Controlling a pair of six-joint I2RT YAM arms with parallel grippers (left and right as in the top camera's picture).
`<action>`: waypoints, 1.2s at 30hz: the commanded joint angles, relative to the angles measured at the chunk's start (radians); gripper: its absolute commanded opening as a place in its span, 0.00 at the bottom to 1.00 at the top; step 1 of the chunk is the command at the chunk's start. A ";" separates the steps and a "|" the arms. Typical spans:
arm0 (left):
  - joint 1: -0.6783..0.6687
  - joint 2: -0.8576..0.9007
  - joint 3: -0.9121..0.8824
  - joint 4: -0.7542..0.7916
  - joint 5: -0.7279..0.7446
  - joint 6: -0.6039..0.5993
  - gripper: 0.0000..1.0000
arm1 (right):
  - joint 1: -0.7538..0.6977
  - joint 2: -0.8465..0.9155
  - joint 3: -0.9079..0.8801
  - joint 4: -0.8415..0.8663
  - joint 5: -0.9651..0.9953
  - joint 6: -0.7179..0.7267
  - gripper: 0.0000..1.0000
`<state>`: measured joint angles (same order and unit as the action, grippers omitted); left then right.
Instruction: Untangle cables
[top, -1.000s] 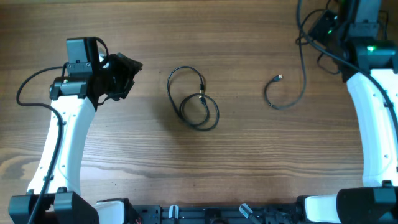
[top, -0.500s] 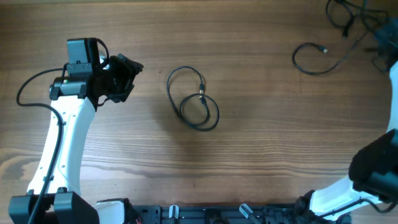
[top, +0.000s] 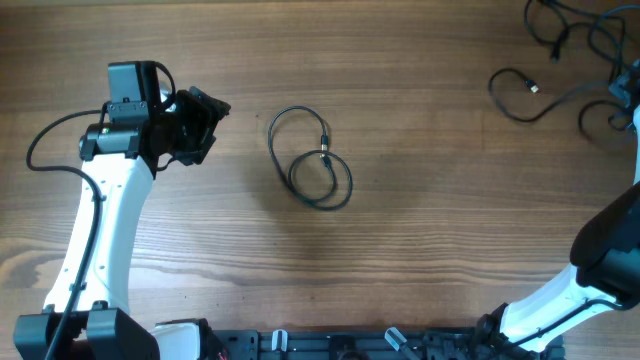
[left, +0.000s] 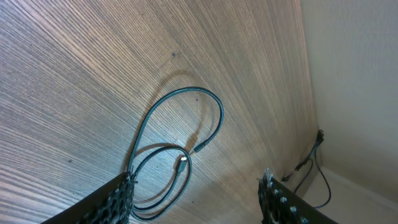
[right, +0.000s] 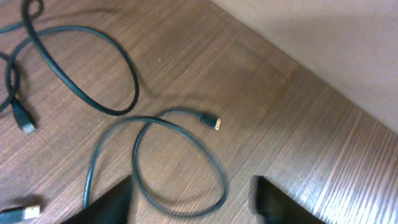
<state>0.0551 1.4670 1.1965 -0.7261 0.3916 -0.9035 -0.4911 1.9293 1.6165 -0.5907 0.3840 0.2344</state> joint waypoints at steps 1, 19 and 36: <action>0.001 -0.014 -0.002 -0.001 0.003 0.010 0.67 | 0.000 0.003 0.018 -0.027 0.036 0.001 1.00; 0.001 -0.014 -0.002 -0.125 -0.248 0.037 1.00 | 0.257 -0.227 0.011 -0.470 -1.252 -0.214 0.99; 0.111 -0.014 -0.002 -0.274 -0.271 0.088 1.00 | 1.127 -0.002 -0.215 -0.143 -0.720 -0.080 0.72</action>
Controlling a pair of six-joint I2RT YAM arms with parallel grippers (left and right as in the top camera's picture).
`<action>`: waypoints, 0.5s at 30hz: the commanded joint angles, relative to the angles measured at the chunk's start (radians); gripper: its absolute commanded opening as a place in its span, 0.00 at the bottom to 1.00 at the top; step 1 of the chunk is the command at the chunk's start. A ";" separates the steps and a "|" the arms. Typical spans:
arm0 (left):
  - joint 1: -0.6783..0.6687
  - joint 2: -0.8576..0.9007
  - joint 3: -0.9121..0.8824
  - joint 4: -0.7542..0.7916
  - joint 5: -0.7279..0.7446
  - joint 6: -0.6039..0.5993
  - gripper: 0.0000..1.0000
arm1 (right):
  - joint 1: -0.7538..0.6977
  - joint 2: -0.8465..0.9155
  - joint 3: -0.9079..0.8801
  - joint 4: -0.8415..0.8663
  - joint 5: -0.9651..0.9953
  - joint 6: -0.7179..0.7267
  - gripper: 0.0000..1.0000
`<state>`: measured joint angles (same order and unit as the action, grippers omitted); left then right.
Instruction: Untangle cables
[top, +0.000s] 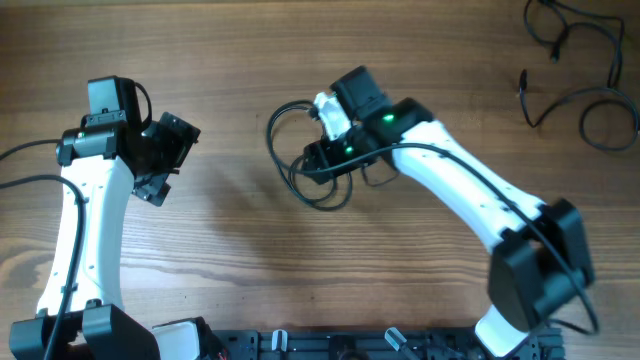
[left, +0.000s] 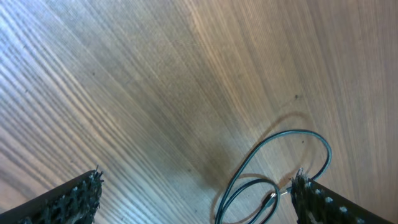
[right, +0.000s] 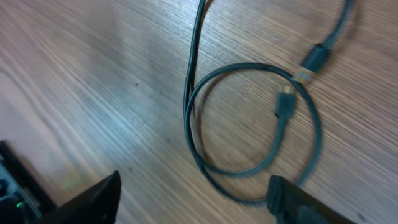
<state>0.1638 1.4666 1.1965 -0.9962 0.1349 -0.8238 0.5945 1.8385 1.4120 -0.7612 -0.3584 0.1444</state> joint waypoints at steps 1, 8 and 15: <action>0.002 -0.013 -0.002 -0.004 -0.014 0.008 1.00 | 0.060 0.121 -0.010 0.044 0.022 0.003 0.65; 0.002 -0.013 -0.002 -0.004 -0.014 0.008 1.00 | 0.113 0.266 -0.010 0.170 0.022 0.068 0.40; 0.002 -0.013 -0.002 -0.004 -0.014 0.008 1.00 | 0.113 0.266 -0.011 0.174 0.030 0.067 0.10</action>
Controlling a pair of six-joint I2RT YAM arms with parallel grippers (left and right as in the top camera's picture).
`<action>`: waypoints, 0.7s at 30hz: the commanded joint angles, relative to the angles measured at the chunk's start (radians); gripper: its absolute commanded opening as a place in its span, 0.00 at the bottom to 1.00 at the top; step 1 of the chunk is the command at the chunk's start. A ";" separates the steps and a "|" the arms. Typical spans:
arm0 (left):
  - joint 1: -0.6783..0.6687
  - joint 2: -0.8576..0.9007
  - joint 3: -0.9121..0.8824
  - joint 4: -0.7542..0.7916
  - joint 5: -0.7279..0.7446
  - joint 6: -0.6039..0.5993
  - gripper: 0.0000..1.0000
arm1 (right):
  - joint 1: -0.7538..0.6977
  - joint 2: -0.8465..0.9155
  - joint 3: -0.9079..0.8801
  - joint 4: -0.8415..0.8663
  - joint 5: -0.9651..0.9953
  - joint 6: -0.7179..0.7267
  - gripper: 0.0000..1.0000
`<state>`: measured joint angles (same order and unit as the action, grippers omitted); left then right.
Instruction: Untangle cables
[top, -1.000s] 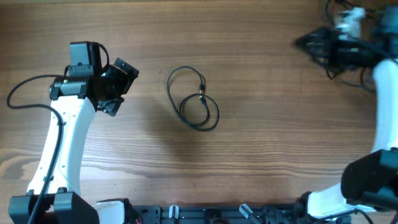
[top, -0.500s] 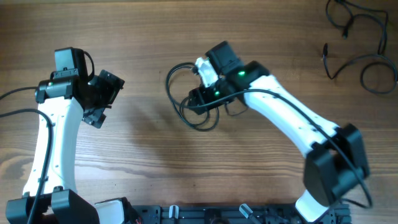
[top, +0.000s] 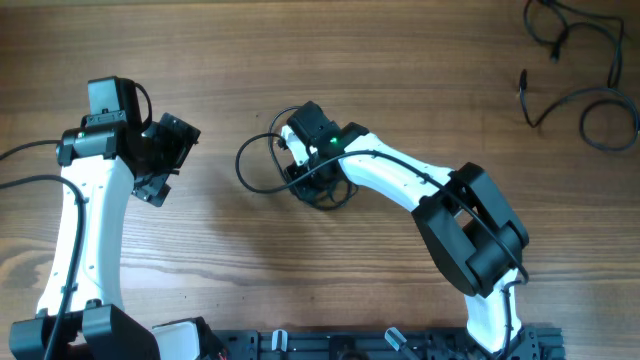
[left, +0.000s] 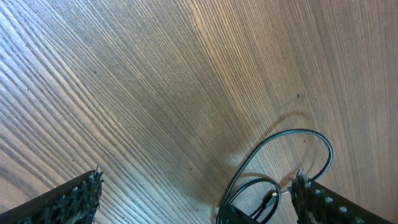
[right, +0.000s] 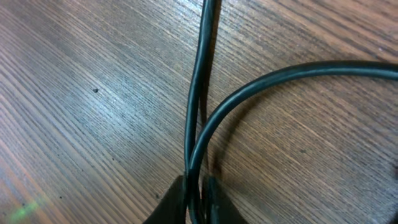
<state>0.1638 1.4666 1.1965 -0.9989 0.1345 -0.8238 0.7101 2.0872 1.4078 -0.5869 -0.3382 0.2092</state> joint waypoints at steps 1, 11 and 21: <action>0.002 -0.013 -0.002 -0.001 -0.014 0.008 1.00 | -0.002 0.017 -0.007 -0.002 0.010 0.003 0.11; 0.002 -0.013 -0.002 -0.001 -0.014 0.008 1.00 | -0.002 0.018 -0.010 -0.052 0.018 0.000 0.15; -0.003 -0.013 -0.002 -0.002 -0.012 0.009 1.00 | -0.027 -0.085 0.074 -0.072 -0.003 0.056 0.04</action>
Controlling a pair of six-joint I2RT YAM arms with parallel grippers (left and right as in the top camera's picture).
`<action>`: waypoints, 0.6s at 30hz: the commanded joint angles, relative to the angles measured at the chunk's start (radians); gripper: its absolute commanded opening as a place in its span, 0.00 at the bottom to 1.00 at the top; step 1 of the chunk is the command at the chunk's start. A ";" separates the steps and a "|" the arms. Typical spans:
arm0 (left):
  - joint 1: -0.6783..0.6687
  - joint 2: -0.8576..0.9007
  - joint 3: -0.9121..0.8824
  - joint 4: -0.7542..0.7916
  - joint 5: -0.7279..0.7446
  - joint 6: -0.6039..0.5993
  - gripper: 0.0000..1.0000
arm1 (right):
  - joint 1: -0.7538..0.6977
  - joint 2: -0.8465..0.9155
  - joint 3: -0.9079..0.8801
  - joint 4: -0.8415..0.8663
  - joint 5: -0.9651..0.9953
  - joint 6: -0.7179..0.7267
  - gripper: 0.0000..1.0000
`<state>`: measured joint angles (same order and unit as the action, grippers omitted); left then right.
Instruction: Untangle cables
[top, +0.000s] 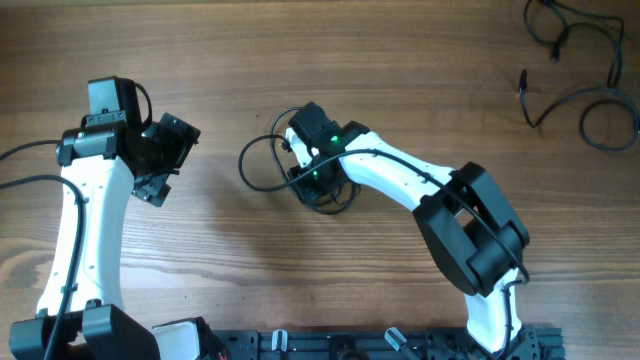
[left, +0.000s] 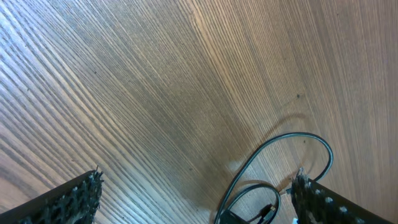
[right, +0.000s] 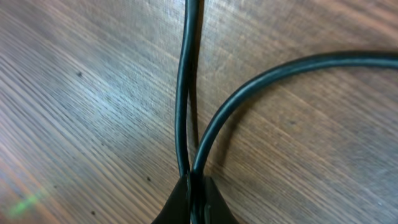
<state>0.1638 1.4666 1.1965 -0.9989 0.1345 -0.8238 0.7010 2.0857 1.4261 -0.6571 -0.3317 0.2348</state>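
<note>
A thin black cable (top: 242, 163) lies coiled at the middle of the wooden table (top: 300, 280). My right gripper (top: 308, 175) is down on the coil's left part. In the right wrist view the gripper (right: 194, 186) is shut on two strands of the cable (right: 185, 81) that meet between its fingertips. My left gripper (top: 172, 158) hangs open to the left of the coil, holding nothing. The left wrist view shows the open gripper (left: 196, 202) with the cable's loop (left: 273, 146) ahead of it on the wood.
Several other black cables (top: 590, 100) lie loose at the table's far right corner. The arms' bases and a dark rail (top: 330, 345) run along the front edge. My right arm (top: 420, 185) stretches across the centre.
Almost nothing moved. The right gripper still pinches the two strands, which now sit pressed closer together between its fingertips. The left arm has not moved.
The coil lay alone at the centre while my right gripper was open over the far right cables. Then the right gripper was open above the coil and the left arm stood further left. Later it was shut on two strands, with the loop drawn leftward, as it remains.
</note>
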 joint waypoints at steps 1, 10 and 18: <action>-0.012 -0.013 -0.002 -0.002 -0.008 0.013 1.00 | -0.021 -0.136 0.066 -0.006 -0.009 0.048 0.04; -0.256 -0.013 -0.002 0.105 0.191 0.192 1.00 | -0.024 -0.648 0.067 0.059 -0.005 0.196 0.04; -0.360 -0.013 -0.002 0.117 0.257 0.155 1.00 | -0.024 -0.750 0.066 0.103 0.123 0.266 0.04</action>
<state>-0.1825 1.4666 1.1957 -0.8814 0.3466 -0.6632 0.6781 1.3354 1.4765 -0.5411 -0.3134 0.4641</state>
